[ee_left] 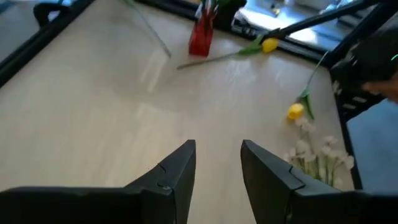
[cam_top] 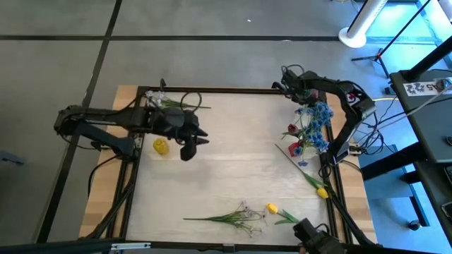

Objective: Sort flowers into vase by color
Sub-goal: Put the red flower into the red vase

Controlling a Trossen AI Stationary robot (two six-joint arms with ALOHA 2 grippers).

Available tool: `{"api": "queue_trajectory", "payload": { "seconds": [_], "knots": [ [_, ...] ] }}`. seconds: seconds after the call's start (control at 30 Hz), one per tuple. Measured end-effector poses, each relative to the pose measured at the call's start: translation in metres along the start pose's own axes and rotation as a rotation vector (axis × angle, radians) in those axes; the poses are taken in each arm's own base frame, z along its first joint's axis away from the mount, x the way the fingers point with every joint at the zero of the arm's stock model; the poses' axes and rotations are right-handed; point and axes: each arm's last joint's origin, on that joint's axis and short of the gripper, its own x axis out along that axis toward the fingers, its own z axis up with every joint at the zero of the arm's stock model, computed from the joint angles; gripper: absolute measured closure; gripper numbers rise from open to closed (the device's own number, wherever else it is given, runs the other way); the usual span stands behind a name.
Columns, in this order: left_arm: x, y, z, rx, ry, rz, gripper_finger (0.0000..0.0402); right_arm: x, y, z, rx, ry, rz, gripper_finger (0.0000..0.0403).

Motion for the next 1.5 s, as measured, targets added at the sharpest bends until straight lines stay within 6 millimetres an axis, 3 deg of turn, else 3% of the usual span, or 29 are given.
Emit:
{"api": "queue_trajectory", "payload": {
  "seconds": [0.23, 0.33, 0.57, 0.7, 0.8, 1.0, 1.17, 1.5],
  "knots": [
    [0.001, 0.016, 0.008, -0.013, -0.039, 0.016, 0.0277, 0.025, -0.011, -0.028, 0.124, 0.036, -0.108, 0.0259],
    [0.001, 0.017, 0.008, -0.021, -0.035, 0.018, 0.0277, 0.024, -0.008, -0.034, 0.097, -0.039, -0.084, 0.0276],
    [0.0, 0.018, 0.007, -0.022, -0.022, 0.029, 0.0277, 0.025, -0.007, -0.034, 0.111, -0.039, -0.069, 0.0332],
    [-0.01, 0.018, 0.005, -0.017, -0.021, 0.04, 0.0276, 0.024, -0.006, -0.035, 0.108, -0.009, -0.055, 0.0385],
    [-0.023, 0.017, 0.005, -0.014, -0.051, 0.035, 0.0276, 0.014, -0.007, -0.037, 0.09, -0.025, -0.016, 0.0389],
    [-0.056, 0.016, 0.007, -0.016, -0.159, 0.016, 0.0276, -0.029, -0.005, -0.042, 0.072, -0.132, 0.236, 0.039],
    [-0.067, 0.015, 0.015, -0.025, -0.267, 0.0, 0.0276, -0.087, -0.009, -0.049, 0.014, -0.285, 0.59, 0.0392],
    [-0.077, 0.009, 0.038, -0.083, -0.52, -0.106, 0.0264, -0.203, -0.038, -0.069, -0.15, -0.612, 1.31, 0.0395]
  ]
}}
